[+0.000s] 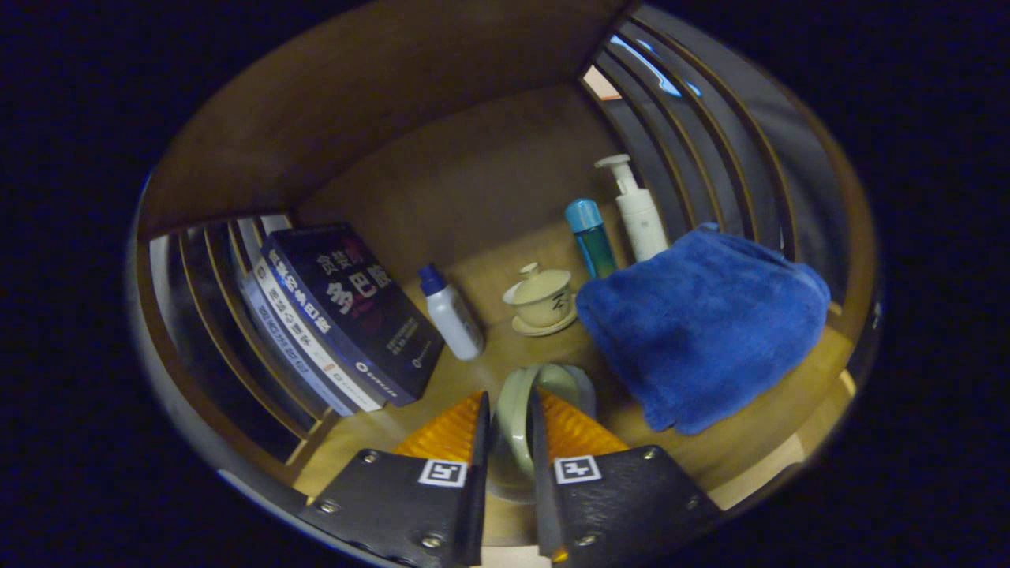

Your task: Pull open the drawer, take out the items inside it, and place them on the countertop above the cabinet.

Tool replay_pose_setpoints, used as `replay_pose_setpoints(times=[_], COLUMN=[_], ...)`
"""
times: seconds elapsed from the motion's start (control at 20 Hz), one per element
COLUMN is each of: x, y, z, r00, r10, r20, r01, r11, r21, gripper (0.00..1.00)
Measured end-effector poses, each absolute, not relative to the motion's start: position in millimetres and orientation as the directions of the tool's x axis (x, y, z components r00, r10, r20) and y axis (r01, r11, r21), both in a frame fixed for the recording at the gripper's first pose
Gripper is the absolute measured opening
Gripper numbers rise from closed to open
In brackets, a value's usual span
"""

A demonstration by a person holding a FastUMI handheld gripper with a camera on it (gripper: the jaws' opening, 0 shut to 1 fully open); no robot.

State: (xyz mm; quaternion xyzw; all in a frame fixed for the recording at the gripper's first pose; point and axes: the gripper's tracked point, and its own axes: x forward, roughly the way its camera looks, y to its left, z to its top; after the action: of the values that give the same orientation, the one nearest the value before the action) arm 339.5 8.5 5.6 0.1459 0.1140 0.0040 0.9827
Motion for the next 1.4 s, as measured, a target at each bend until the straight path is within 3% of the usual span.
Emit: replay_pose_setpoints(times=[0.3, 0.8, 1.4], x=[301.4, 181.8, 20.1], y=[-1.6, 8.3, 26.3], z=[0.8, 14.1, 53.7], r00=[0.952, 0.965, 0.985], r10=[0.014, 0.069, 0.171], r20=[-0.305, -0.253, 0.001], r01=[0.06, -0.055, -0.171], r11=[0.971, 0.996, 0.981], r21=[0.232, 0.064, 0.091], gripper=[0.98, 0.99, 0.99])
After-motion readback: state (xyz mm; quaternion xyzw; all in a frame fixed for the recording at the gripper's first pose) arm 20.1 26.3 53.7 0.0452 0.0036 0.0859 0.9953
